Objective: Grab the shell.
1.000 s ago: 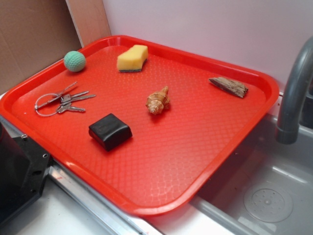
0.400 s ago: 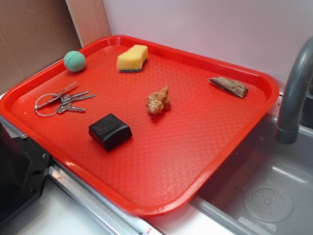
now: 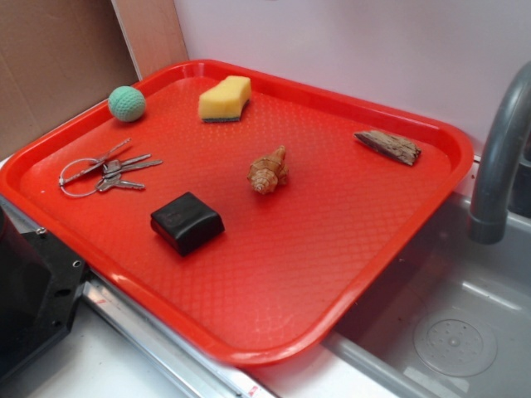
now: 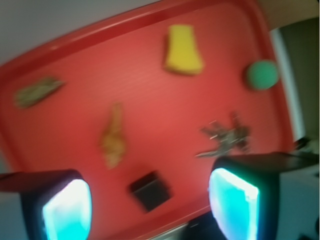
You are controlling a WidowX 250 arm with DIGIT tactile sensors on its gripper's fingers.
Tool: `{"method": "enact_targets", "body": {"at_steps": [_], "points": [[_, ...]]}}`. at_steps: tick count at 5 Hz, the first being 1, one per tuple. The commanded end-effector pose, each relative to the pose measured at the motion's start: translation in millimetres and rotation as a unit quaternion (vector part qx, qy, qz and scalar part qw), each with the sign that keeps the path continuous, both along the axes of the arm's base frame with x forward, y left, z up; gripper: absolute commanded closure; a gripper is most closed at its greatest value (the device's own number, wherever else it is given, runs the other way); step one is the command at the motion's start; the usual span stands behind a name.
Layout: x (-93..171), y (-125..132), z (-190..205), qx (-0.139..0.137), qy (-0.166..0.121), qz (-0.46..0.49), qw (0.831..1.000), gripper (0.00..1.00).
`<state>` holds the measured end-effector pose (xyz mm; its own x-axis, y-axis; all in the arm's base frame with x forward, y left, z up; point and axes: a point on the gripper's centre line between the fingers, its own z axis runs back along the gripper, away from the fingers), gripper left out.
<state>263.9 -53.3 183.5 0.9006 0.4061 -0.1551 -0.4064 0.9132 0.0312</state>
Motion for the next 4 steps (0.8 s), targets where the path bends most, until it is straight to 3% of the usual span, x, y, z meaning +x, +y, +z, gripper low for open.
{"method": "enact_targets", "body": {"at_steps": [1, 2, 3, 4], "points": [[-17.5, -29.0, 2.5, -0.007, -0.03, -0.017, 0.999, 0.0], [-17.4, -19.5, -2.6, -0.017, -0.042, -0.061, 0.997, 0.0], [-34.8, 28.3, -12.6, -0.017, -0.048, -0.116, 0.992, 0.0], [-22.2, 77.6, 9.7, 0.035, -0.156, -0.109, 0.981, 0.0]]}}
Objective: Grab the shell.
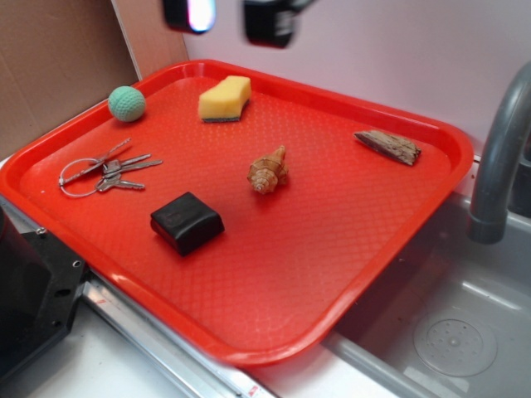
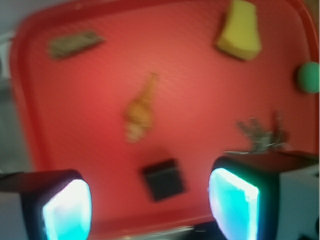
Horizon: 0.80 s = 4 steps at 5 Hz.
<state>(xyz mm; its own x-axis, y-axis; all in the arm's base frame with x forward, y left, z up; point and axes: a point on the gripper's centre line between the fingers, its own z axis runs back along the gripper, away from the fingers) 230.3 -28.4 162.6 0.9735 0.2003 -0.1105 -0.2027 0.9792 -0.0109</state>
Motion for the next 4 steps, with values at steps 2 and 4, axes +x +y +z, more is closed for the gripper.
{"method": "enact_targets", "body": {"at_steps": [2, 4], "points": [[47.3, 36.2, -20.3, 0.017, -0.057, 0.08, 0.995, 0.0], [52.6, -8.8, -26.4, 0.008, -0.054, 0.045, 0.998, 0.0]]}}
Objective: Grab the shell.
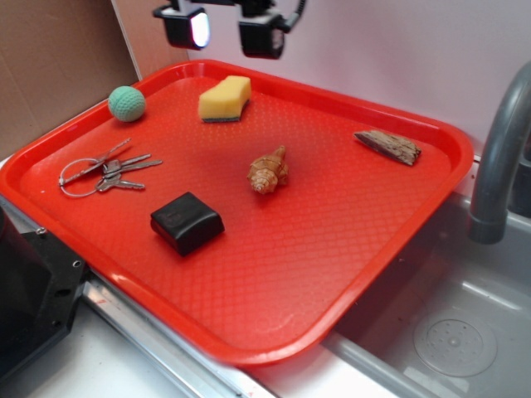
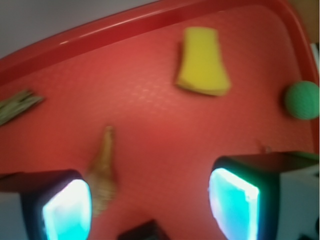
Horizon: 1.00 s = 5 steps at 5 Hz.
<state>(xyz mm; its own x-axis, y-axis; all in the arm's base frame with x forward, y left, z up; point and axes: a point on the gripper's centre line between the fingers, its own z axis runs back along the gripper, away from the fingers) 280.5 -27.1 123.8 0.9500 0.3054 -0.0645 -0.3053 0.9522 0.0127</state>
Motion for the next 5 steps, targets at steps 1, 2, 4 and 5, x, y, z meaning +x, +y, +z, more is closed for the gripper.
{"method": "enact_targets", "body": {"at_steps": [1, 2, 4, 5], "points": [[-0.9, -22.7, 7.9, -0.006, -0.027, -0.02, 0.999, 0.0], [-0.9, -22.7, 7.9, -0.006, -0.027, -0.02, 0.999, 0.0], [-0.9, -22.7, 7.9, -0.006, -0.027, -0.02, 0.999, 0.0], [3.1, -46.5, -24.9, 0.018, 0.001, -0.052, 0.998, 0.0]]}}
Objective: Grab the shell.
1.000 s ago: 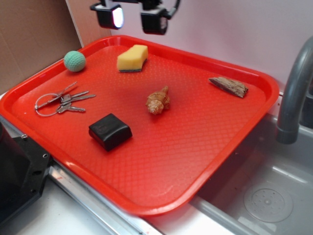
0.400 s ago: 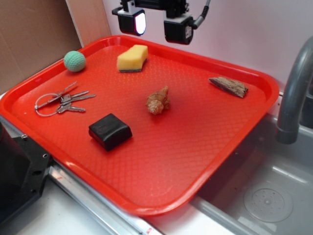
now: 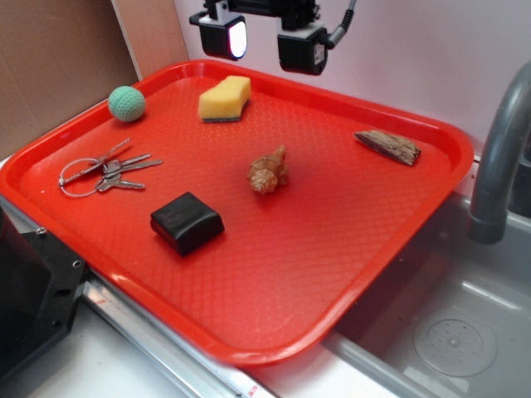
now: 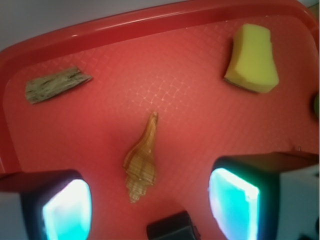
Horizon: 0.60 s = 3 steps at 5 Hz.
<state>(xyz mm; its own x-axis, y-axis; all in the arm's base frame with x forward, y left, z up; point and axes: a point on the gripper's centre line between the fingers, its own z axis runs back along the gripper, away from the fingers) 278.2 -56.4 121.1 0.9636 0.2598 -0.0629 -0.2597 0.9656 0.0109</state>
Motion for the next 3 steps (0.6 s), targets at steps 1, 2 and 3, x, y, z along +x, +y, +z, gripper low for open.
{"method": "enact_targets", "body": {"at_steps": [1, 2, 3], "points": [[-13.0, -26.7, -62.3, 0.034, 0.055, -0.06, 0.996, 0.0], [-34.5, -30.9, -89.4, 0.035, 0.105, -0.077, 0.991, 0.0], [-48.7, -27.1, -86.3, 0.028, 0.117, -0.069, 0.99, 0.0]]}}
